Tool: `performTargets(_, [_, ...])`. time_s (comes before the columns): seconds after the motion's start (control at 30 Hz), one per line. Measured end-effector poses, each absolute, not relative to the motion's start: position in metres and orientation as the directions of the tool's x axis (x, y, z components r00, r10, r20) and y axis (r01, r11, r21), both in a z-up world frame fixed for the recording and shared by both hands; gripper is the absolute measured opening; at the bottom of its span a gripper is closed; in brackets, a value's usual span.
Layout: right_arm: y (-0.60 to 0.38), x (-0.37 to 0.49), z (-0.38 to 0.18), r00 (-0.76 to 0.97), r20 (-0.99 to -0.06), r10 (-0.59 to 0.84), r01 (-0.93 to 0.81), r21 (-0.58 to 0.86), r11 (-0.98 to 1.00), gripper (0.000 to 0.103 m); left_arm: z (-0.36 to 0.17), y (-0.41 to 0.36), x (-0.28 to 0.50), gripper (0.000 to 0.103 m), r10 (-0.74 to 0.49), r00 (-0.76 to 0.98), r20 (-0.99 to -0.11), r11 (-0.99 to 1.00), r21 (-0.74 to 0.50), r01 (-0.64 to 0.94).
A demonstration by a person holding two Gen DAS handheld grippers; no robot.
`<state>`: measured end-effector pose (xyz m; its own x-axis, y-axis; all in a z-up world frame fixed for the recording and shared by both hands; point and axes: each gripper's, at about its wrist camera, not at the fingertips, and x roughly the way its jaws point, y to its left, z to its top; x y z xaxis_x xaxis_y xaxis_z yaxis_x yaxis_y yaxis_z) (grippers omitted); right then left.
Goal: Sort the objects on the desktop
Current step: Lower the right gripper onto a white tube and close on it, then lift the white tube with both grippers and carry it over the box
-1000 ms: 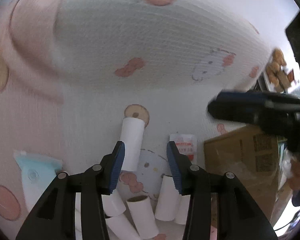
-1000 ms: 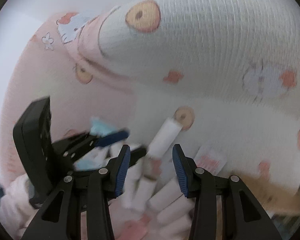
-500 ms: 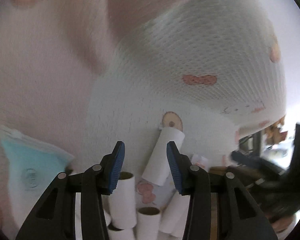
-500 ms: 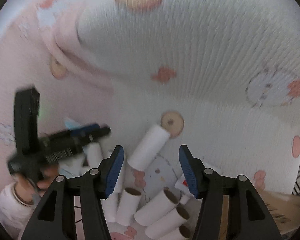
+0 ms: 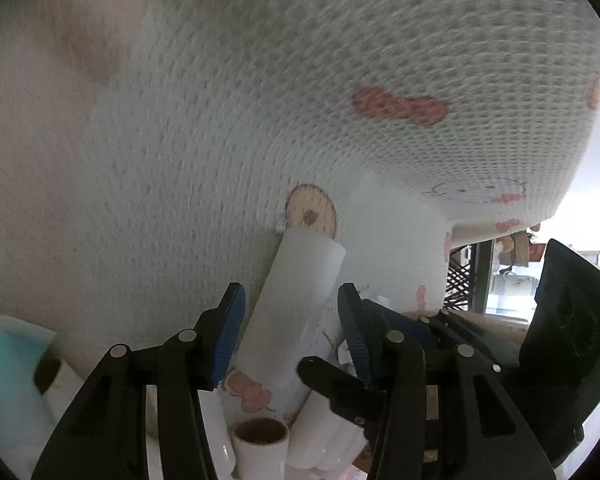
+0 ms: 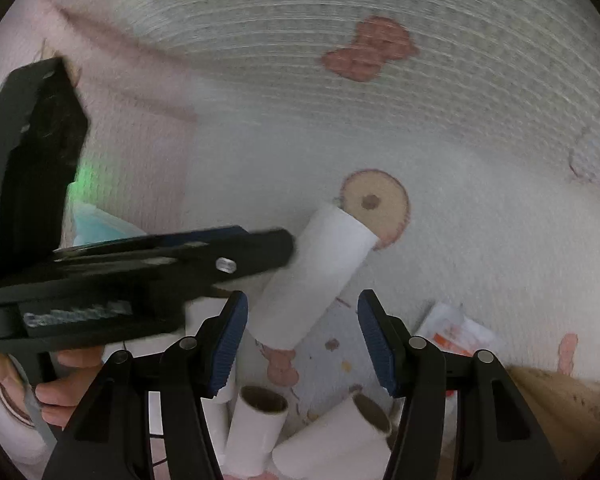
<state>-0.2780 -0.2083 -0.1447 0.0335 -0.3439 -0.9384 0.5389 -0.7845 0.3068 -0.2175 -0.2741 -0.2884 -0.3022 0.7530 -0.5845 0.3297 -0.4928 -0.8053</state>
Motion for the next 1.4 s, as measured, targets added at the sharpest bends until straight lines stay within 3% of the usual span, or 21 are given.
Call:
performTargets(0.37, [-0.204,-0.290,-0.184,0.178,-0.919,-0.351,0.446,0.393,-0.804,0.054,-0.310,-0.247,-0.230,0.052,0.811,-0.189,-0.554,-0.474,-0.812,0.341])
performTargets(0.83, [-0.204,-0.297,-0.189,0.199,-0.911,-0.362,0.452,0.413,-0.791,0.055,-0.297,-0.238,-0.222,0.047,0.812,-0.286,-0.508,-0.404,-0.844,0.352])
performTargets(1.17, [-0.205,-0.294,-0.127,0.094,-0.893,-0.441,0.625,0.398,-0.672,0.057,-0.221,-0.248,-0.211,0.047,0.731,-0.419,-0.538,-0.470,-0.843,0.263])
performTargets(1.4, [-0.184,-0.269,-0.064,-0.023,-0.864,-0.504,0.738,0.325,-0.591,0.057,-0.133,-0.236,-0.188,0.047,0.588,-0.542,-0.600,-0.635,-0.758,0.149])
